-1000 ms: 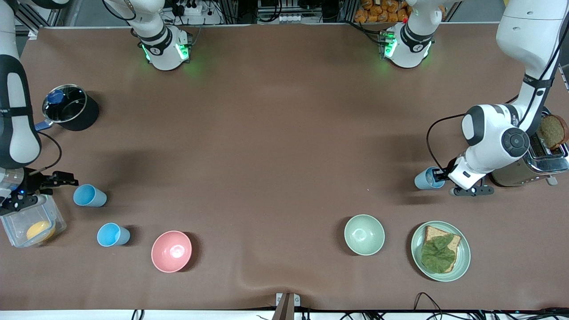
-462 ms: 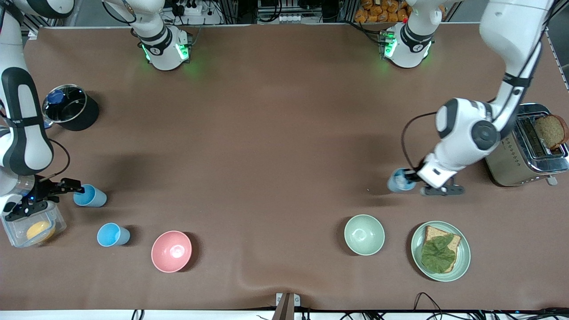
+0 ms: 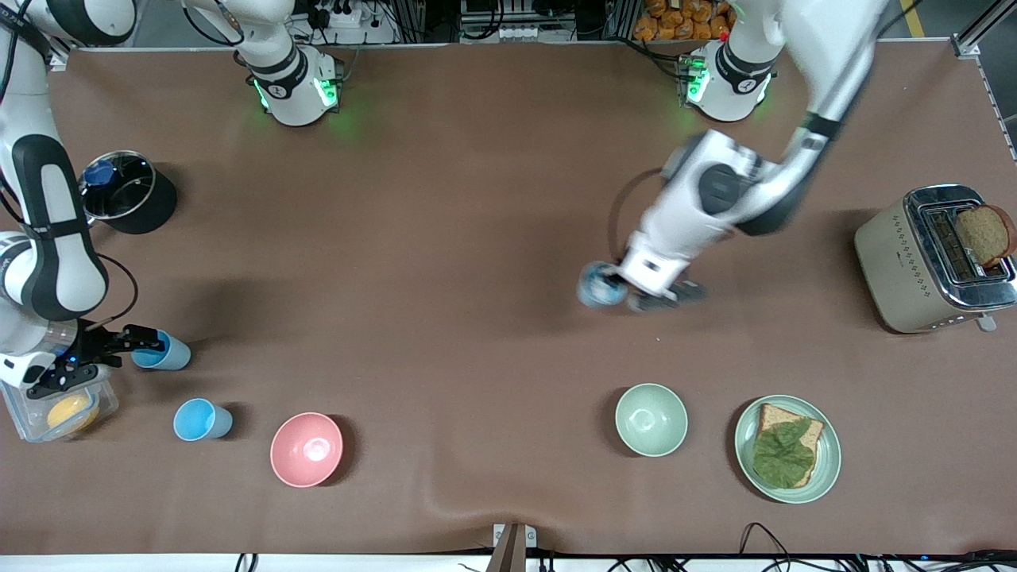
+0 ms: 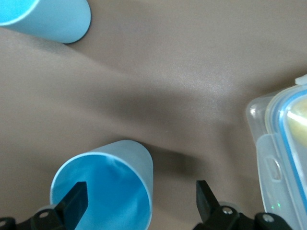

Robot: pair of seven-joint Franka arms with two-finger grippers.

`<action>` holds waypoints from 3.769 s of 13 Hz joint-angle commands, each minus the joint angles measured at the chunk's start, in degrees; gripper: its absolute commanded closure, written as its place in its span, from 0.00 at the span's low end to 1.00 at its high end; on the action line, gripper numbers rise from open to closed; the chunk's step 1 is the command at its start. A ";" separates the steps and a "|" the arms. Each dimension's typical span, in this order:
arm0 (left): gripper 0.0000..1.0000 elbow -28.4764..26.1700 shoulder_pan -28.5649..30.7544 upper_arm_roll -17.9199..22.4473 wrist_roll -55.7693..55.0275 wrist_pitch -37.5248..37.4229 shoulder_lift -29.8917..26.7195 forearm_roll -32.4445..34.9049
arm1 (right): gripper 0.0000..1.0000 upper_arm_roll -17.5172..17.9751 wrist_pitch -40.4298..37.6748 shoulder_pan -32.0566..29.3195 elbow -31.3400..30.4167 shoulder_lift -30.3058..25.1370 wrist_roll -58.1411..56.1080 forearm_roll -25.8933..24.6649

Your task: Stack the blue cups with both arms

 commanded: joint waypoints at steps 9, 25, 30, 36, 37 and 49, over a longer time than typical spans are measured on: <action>0.87 14.44 -22.18 1.18 -36.35 -0.86 17.79 19.50 | 1.00 0.52 -2.28 -0.62 -3.17 -1.43 -0.89 5.37; 0.00 25.58 1.52 1.44 -1.07 -32.99 -9.63 16.25 | 1.00 14.89 -27.71 16.35 -3.52 -18.49 62.77 5.55; 0.00 33.07 15.23 1.35 19.50 -43.92 -13.31 4.92 | 1.00 34.23 -20.88 16.70 -9.65 -17.97 93.35 -4.97; 0.00 33.07 8.43 17.06 34.55 -51.12 -19.03 -1.07 | 1.00 40.59 -11.54 20.73 -17.05 -17.70 108.44 -7.55; 0.00 33.07 4.83 20.65 37.44 -51.91 -19.56 -0.81 | 1.00 40.59 -9.70 21.00 -18.63 -17.70 109.23 -7.99; 0.00 32.63 0.84 27.81 40.28 -53.50 -22.11 -0.98 | 0.01 40.68 -1.59 24.97 -20.58 -12.60 120.05 -15.64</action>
